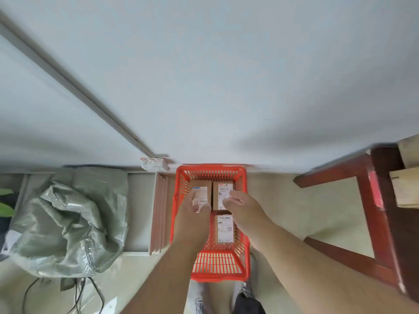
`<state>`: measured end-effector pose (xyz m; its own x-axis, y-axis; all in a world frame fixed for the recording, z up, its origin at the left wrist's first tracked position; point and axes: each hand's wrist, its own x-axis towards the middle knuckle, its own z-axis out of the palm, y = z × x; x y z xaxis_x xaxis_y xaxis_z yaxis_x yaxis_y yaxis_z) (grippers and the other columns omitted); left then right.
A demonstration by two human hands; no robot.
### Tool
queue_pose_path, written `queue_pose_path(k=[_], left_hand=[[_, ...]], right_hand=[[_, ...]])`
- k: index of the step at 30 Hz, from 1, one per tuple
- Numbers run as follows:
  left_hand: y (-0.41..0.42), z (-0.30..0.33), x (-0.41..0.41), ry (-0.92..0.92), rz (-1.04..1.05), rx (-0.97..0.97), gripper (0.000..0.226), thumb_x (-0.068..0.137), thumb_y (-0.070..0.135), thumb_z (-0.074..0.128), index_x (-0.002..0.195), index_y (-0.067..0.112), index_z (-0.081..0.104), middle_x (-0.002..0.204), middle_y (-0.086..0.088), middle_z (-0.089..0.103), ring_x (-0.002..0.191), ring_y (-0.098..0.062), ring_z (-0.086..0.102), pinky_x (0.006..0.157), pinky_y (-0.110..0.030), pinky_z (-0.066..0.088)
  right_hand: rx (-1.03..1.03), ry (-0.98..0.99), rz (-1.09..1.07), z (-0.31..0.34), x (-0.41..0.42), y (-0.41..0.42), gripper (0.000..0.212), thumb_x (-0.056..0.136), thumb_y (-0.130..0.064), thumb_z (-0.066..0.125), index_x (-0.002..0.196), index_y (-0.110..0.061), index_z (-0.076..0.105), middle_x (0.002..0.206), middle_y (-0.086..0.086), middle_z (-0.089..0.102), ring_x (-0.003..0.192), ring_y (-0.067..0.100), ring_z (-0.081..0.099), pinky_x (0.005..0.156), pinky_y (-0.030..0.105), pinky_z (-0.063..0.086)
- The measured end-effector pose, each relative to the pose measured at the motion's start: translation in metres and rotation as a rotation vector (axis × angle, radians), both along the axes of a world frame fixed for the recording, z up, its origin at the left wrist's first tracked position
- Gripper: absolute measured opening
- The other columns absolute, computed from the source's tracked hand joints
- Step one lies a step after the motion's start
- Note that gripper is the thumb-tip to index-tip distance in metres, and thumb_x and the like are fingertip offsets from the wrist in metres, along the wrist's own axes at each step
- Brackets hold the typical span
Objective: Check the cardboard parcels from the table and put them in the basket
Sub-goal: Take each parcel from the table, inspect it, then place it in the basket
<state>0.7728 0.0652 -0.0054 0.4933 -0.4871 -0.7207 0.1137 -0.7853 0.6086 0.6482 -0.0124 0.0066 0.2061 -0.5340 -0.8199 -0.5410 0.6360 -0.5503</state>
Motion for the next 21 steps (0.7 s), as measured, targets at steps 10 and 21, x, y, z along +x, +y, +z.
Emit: queue_pose_path(k=[10,21], left_hand=[[0.016,0.237,-0.035,-0.054,-0.066,-0.229,0.058,0.102,0.032,0.063,0.156,0.037,0.041,0.14,0.004,0.062,0.12,-0.014,0.063,0.104,-0.036,0.047],[0.021,0.36,-0.14,-0.04,-0.277,-0.467,0.059,0.105,0.027,0.058,0.16,0.032,0.037,0.157,0.016,0.044,0.142,-0.008,0.047,0.098,-0.025,0.045]], right_hand=[[-0.201,-0.119,-0.137,0.234,-0.066,0.019,0.06,0.105,-0.036,0.062,0.16,-0.026,0.04,0.162,-0.006,0.045,0.14,0.013,0.047,0.106,0.033,0.04],[-0.412,-0.118,-0.325,0.349,-0.186,0.063,0.063,0.1,-0.042,0.065,0.158,-0.031,0.043,0.162,-0.01,0.045,0.145,0.01,0.047,0.123,0.042,0.038]])
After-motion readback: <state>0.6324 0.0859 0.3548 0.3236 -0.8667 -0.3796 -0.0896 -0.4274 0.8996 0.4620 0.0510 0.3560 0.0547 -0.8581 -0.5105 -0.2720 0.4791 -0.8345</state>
